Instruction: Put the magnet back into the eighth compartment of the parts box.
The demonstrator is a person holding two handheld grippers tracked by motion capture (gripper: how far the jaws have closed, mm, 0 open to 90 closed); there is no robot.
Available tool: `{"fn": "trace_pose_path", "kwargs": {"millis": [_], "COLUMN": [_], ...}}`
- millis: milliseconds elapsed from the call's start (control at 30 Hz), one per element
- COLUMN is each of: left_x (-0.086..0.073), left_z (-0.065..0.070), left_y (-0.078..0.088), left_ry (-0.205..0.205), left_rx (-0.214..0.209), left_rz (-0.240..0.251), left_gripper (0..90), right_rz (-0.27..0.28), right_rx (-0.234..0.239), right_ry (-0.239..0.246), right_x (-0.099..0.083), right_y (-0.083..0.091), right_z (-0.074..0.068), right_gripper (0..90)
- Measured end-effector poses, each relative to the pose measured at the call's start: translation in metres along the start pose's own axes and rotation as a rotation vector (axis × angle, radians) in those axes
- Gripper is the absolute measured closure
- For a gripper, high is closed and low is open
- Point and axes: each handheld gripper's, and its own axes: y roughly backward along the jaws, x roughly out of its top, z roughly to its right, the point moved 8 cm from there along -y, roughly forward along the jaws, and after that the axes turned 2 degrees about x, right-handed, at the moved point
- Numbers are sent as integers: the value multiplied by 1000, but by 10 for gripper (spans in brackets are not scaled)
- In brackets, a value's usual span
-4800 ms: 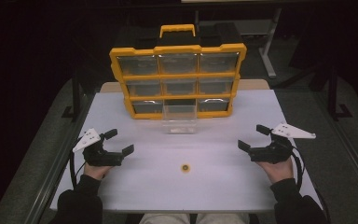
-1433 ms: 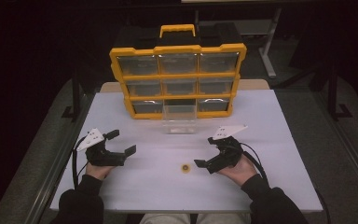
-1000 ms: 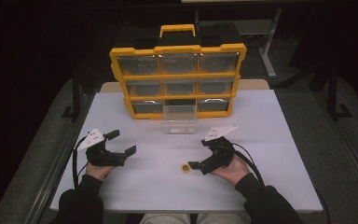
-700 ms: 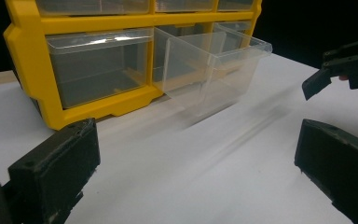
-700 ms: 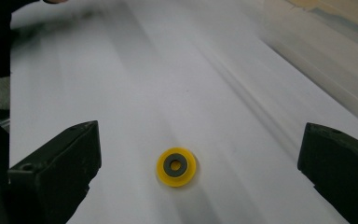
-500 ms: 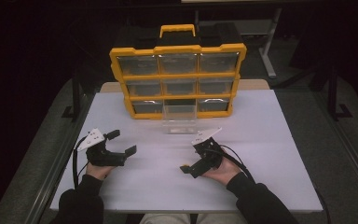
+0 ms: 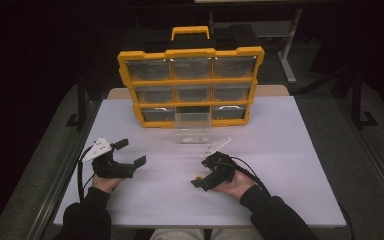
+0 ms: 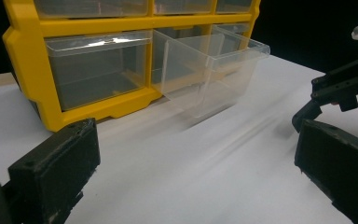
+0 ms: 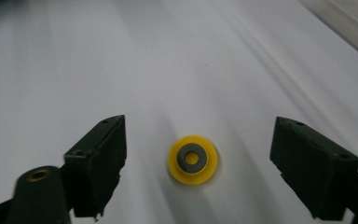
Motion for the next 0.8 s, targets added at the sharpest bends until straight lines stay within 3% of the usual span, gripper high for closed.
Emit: {"fn": "trace_pose_path", "kwargs": {"millis": [67, 333, 500, 800], "left_x": [0, -1, -1, 0], "left_z": [0, 0, 0, 0], "left_y": [0, 0, 0, 0], "left_ry": [-1, 1, 0, 3], "left_rx": [0, -1, -1, -1], "left_rz": [-3, -4, -5, -1], "left_gripper": [0, 0, 0, 1], "right_rz": [-19, -70, -75, -67], "right_rx": [-23, -33, -53, -40], "right_ry": [39, 64, 74, 49], "right_x": [-1, -6, -7, -7], "right_y": [-2, -14, -14, -13], "right_z": [-1, -5, -5, -6], "right_gripper": [263, 388, 577, 617]}}
